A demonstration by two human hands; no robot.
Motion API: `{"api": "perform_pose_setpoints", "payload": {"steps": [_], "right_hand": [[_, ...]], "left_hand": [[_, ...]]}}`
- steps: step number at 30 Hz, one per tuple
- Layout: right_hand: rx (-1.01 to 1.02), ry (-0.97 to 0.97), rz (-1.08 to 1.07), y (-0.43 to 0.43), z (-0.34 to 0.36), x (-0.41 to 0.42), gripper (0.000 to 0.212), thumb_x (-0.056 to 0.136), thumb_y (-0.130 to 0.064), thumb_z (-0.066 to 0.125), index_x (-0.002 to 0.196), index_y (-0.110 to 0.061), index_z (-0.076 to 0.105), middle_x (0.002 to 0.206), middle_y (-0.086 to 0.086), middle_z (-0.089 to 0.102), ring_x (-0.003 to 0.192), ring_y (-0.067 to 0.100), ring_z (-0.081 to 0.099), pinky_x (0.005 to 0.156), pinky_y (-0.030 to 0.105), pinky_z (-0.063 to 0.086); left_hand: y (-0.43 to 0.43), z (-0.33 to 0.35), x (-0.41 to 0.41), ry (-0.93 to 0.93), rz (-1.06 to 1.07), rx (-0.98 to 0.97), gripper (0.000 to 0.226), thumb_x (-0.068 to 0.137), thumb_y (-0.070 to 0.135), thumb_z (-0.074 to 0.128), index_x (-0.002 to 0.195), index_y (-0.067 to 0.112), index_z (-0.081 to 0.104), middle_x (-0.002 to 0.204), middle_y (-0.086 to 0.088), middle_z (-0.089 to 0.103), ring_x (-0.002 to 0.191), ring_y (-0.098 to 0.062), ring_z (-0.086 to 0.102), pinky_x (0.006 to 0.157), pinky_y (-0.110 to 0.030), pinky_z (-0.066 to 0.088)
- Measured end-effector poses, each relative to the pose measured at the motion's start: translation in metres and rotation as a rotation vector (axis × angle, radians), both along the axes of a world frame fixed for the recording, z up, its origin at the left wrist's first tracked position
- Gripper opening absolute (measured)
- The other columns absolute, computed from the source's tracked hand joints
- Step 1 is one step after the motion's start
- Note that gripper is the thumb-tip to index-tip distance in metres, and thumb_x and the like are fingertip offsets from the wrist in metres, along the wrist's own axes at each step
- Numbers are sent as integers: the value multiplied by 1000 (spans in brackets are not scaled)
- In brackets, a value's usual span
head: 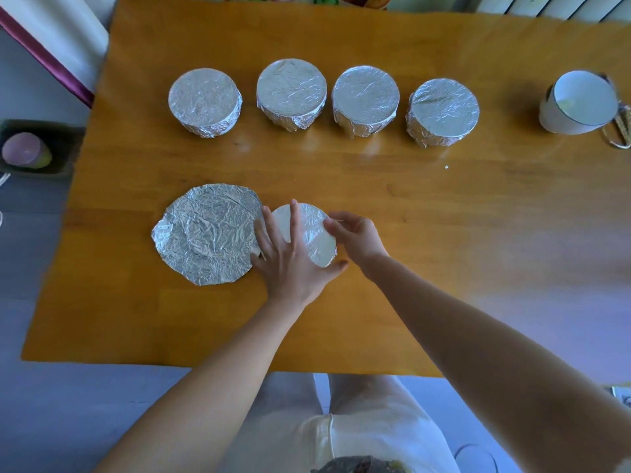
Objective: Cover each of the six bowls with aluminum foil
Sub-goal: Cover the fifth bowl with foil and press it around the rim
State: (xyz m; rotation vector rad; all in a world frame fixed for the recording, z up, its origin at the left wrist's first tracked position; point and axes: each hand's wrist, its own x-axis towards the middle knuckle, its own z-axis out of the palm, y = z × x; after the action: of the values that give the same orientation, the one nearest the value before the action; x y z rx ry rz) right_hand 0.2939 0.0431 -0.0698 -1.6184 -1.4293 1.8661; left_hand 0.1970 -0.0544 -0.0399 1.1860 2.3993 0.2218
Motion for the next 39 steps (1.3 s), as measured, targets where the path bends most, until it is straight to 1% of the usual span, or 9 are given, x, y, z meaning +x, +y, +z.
{"api": "perform_pose_setpoints", "payload": {"steps": [5,10,13,17,22,27,31,35,39], "right_hand": [[30,-43,65,15,5,-12,20,92,-32,65,92,-13,61,85,6,66,73,17,58,72,35,49],[116,-28,79,8,16,4,23,95,-13,51,108,-15,70,104,-2,70,91,8,62,80,21,48],[177,-36,102,-7,16,23,33,86,1,50,109,-13,69,105,-1,71,94,9,64,80,18,48],[200,-12,131,-20,10,33,24,84,3,64,102,-11,72,97,1,74,89,8,68,82,20,53],[210,-38,8,-23,4,26,20,83,1,70,84,-18,75,80,-6,73,72,-2,65,70,13,49],[148,-75,-48,-29,1,23,13,83,-5,70,91,-9,78,86,0,76,78,5,69,69,17,50],[55,-98,-17,-27,5,24,26,89,-15,55,106,-15,75,91,4,76,82,23,69,76,41,54],[-63,13,-84,-27,23,24,29,100,-29,50,121,-12,61,101,3,71,84,14,65,75,30,49],[-283,126,-68,-36,30,19,27,99,-38,50,121,-22,56,94,-2,65,76,12,64,73,28,51]], "left_hand": [[-23,2,-10,44,19,-1,133,59,87,61,158,26,-5,164,-13,3,149,-35,9,113,-62,20],[-13,1,-19,118,-101,79,116,65,93,40,159,34,3,166,-9,-1,151,-40,1,112,-69,12],[-3,-7,-18,139,-185,51,109,70,88,48,158,38,7,166,-3,1,150,-41,4,110,-71,20],[-3,-17,-14,199,-172,74,104,67,85,35,157,34,20,164,-5,16,144,-41,21,99,-61,38],[-2,-18,-15,222,-170,66,105,66,84,33,157,34,18,163,-5,16,142,-40,23,96,-58,40],[-3,-17,-16,220,-185,57,108,66,87,34,158,33,14,164,-7,14,142,-39,24,94,-56,43],[-4,-13,-24,124,-211,117,115,64,96,32,159,36,5,166,-9,2,147,-40,17,103,-59,35],[-13,-4,-36,-59,-50,356,98,77,84,35,157,30,23,164,-7,15,147,-30,21,112,-54,25],[-27,1,-56,-490,301,355,81,83,74,28,145,24,44,146,0,47,127,-17,47,99,-37,40]]}}
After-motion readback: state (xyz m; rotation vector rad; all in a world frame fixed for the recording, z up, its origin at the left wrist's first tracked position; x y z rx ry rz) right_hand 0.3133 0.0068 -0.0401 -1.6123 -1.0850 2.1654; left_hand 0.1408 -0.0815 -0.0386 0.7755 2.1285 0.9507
